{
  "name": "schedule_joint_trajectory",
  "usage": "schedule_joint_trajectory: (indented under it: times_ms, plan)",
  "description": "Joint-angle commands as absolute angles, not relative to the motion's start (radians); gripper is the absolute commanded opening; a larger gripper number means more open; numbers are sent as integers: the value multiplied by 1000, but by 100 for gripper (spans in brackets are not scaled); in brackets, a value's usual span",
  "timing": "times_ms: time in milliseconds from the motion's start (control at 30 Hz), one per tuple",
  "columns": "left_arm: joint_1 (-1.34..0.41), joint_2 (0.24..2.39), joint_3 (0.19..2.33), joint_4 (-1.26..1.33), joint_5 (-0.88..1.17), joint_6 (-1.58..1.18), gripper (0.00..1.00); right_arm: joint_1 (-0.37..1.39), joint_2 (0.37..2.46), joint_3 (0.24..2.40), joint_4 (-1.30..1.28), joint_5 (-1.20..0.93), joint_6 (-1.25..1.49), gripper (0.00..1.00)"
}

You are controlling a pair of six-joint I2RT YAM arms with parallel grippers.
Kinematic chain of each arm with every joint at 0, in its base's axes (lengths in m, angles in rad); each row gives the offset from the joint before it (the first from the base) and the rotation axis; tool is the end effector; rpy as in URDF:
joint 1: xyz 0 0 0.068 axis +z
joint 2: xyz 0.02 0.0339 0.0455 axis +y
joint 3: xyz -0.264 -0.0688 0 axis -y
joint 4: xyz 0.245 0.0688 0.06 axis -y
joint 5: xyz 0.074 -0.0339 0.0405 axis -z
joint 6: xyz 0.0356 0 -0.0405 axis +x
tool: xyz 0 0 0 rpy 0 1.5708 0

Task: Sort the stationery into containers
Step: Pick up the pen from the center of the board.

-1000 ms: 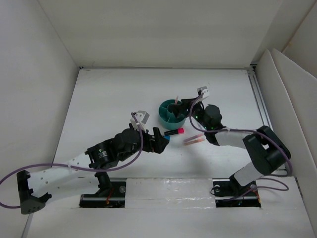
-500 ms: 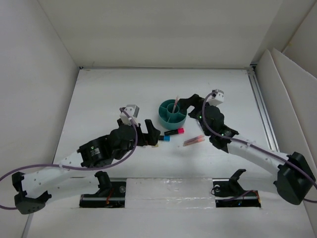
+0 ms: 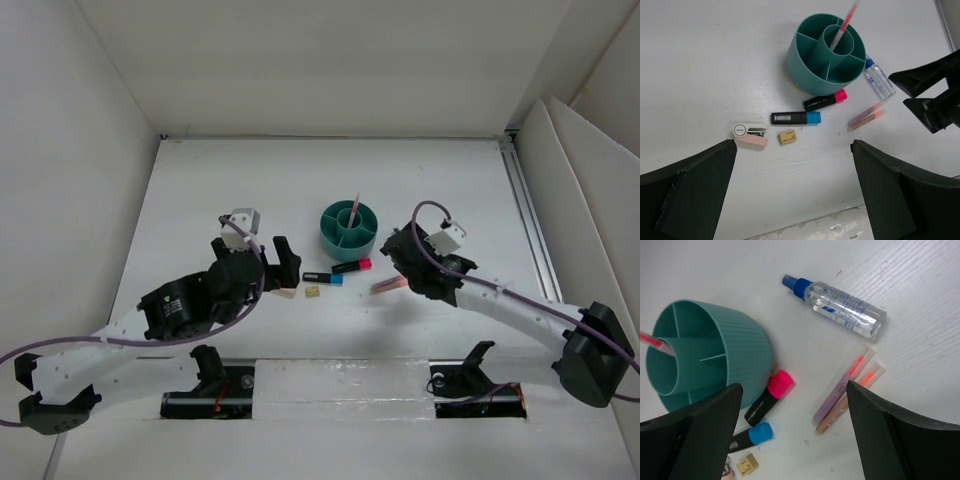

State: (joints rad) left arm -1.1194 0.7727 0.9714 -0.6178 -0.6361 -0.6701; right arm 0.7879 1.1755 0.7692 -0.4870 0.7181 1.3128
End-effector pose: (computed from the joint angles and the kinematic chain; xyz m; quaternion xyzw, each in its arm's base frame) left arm 0.0858 -0.1285 0.3632 0.0115 0.8146 -0.2394 0.5282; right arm 0.1790 0.1467 0.2369 0.3419 0.8225 0.1051 0.4422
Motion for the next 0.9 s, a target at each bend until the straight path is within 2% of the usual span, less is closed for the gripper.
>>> schedule_joint_trajectory:
  times_ms: [0, 233, 867]
  plan:
    - [-1123, 710, 957, -620, -661, -680, 100, 799, 1244, 807, -515, 718, 1433, 91]
    - [-1123, 683, 946, -597, -632, -661, 100, 808, 1454, 942, -669, 718, 1629, 86]
    - [-1123, 681, 937, -558, -571, -611, 100, 818, 1531, 881, -657, 736, 1764, 78]
